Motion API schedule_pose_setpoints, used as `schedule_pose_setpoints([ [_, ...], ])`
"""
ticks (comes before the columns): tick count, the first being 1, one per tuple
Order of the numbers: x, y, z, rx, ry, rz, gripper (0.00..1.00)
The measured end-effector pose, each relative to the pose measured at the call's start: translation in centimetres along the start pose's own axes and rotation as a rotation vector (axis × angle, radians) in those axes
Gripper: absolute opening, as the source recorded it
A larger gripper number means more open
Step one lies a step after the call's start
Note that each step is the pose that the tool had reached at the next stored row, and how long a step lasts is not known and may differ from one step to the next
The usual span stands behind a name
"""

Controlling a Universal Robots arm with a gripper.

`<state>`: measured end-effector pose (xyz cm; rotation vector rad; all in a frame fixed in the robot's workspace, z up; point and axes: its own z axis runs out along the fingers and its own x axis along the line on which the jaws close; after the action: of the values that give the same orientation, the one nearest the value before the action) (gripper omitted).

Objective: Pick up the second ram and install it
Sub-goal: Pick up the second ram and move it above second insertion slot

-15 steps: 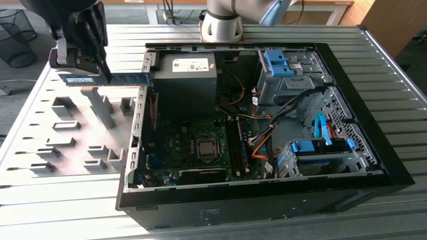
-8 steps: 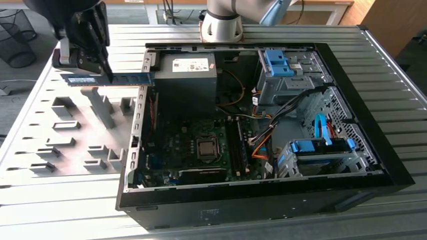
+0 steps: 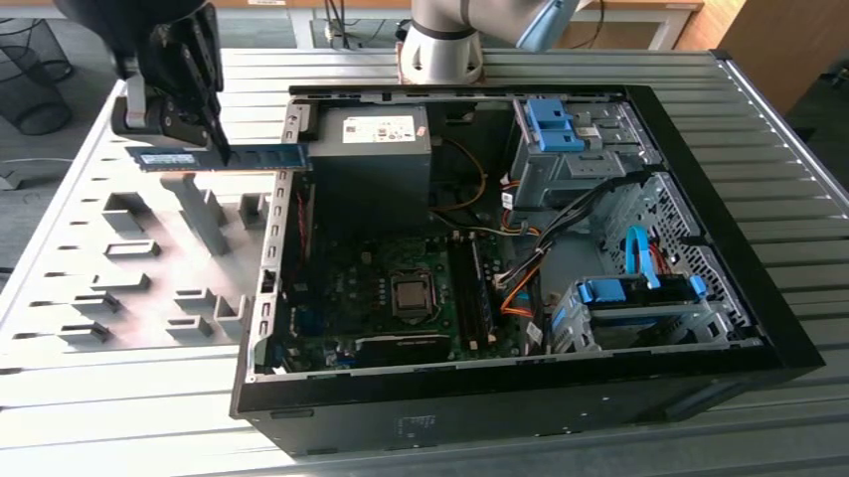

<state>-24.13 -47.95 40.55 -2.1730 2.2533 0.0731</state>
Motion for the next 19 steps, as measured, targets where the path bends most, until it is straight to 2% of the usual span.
schedule_pose_setpoints([
  [19, -0.03, -0.91, -0.02, 0.0, -0.0001, 0.0, 0.14],
])
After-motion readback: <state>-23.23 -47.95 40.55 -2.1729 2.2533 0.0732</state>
